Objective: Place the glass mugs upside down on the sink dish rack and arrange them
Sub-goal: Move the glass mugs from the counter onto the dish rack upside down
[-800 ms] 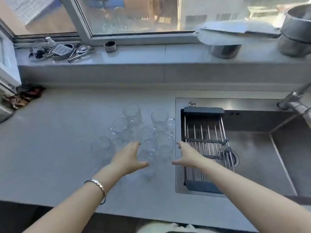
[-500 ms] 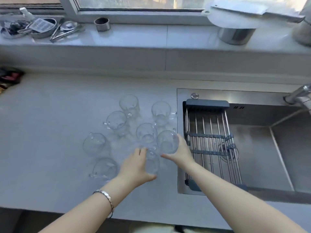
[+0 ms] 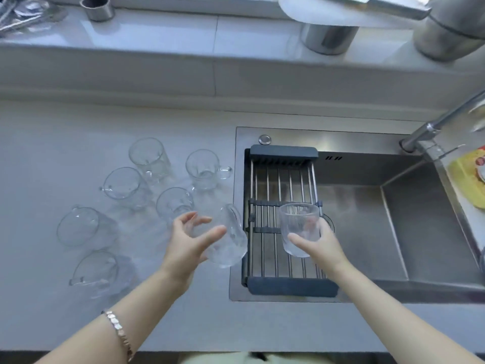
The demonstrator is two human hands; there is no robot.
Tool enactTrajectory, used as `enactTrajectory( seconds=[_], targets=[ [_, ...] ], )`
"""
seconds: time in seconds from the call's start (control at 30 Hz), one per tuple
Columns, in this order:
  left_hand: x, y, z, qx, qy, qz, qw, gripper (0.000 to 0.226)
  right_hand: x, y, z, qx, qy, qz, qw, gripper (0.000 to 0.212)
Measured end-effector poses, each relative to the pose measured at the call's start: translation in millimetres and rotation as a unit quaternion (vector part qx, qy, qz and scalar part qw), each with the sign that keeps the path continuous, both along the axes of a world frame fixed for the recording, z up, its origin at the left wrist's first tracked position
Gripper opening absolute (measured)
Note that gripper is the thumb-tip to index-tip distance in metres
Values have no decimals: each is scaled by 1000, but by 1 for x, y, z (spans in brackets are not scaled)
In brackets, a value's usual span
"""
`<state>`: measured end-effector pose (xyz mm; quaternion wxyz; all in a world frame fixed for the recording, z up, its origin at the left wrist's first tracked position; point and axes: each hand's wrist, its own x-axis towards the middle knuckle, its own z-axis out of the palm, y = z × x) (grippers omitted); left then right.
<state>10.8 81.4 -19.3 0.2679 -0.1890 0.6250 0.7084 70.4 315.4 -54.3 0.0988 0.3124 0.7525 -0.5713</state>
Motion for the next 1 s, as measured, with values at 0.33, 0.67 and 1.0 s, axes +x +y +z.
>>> enactTrajectory(
  seconds=[0.33, 0.67, 1.0],
  targets=[
    [-42, 78, 5, 146, -223, -71, 961, 56, -18, 91, 13, 116, -21, 55, 991, 58],
    [-107, 136, -1, -332, 23, -315, 889, 61, -138, 100, -17, 367, 22, 339, 866, 65],
    [-150, 198, -41, -572, 272, -429, 644, 48, -149, 89, -62, 406, -71, 356, 838, 72]
  ],
)
